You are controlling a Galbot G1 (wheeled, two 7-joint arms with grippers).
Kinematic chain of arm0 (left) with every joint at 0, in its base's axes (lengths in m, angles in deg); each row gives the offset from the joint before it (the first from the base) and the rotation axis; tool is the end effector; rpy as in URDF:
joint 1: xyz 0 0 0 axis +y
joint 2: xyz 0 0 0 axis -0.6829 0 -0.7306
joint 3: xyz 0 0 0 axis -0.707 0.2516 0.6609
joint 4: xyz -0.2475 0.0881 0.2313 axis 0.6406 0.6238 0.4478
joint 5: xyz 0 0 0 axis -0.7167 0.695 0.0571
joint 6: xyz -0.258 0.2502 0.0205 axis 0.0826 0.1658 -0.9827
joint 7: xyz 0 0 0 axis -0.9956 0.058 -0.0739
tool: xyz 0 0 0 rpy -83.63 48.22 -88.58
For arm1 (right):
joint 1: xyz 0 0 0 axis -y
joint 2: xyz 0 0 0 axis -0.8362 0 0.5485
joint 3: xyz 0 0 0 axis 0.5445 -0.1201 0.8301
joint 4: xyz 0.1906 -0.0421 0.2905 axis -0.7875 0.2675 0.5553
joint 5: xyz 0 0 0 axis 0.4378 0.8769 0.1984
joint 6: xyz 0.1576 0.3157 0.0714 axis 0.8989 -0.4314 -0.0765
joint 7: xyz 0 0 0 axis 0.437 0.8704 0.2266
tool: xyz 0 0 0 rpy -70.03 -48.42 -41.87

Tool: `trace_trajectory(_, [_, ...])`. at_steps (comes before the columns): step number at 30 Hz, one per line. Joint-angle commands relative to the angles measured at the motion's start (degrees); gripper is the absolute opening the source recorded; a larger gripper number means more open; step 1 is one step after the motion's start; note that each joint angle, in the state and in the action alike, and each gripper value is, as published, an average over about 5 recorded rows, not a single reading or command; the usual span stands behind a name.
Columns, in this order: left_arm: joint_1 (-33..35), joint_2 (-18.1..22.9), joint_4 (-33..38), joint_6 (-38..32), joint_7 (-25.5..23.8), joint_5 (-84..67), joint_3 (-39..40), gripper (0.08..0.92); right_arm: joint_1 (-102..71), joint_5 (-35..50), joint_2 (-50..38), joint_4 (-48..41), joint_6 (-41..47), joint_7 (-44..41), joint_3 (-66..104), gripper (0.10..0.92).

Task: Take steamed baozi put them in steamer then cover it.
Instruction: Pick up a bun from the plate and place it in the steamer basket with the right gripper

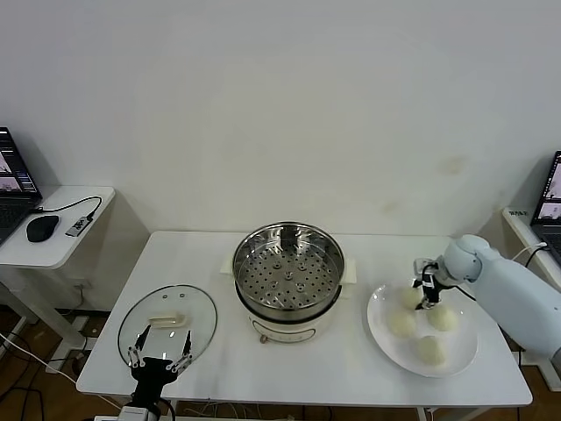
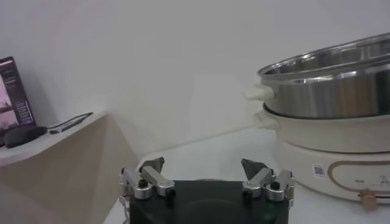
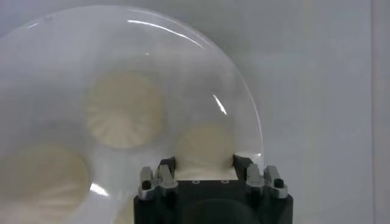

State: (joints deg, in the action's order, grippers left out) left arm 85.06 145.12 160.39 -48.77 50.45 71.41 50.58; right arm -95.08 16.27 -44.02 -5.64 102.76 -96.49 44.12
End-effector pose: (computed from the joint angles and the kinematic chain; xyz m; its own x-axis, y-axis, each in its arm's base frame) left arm 0.1427 0.0623 -0.3403 -0.9845 -0.0329 0.1724 0.0155 0.9622 0.2719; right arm 0.5179 -0.1970 -0.2081 -0.2805 -0.0415 0.9590 -0.9582 0.0710 -0.2772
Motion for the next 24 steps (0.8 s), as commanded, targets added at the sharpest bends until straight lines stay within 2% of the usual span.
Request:
trace_trajectory(1, [0.0,0.0,0.0,-0.1,0.0,-1.6,0.0,0.823,2.9,2.5,-2.5,3.9,0.1,0.0,-1.5,0.593])
trace_trajectory(7, [-0.1,0.1,0.2,-1.4,-0.8,-8.2,0.0,0.823,15.2,8.9,-6.8,9.7,0.6,-1.0,-8.8,0.594])
trace_trajectory(12, [-0.2,0.2,0.1,-2.2,-1.6,-10.4,0.5,0.823,26.7,13.7,-5.5,11.7,0.3,-1.4,-17.0,0.594])
trace_trajectory(18, [-0.2,0.6,0.1,-2.5,-1.4,-10.3,0.2,0.823,39.2,18.6,2.2,10.3,-1.1,-1.8,-25.0,0.594])
trace_trajectory(24, [0.1,0.5,0.4,-2.5,-1.5,-10.5,-0.9,0.823,45.7,24.0,13.1,6.0,-6.6,-0.7,-31.7,0.594])
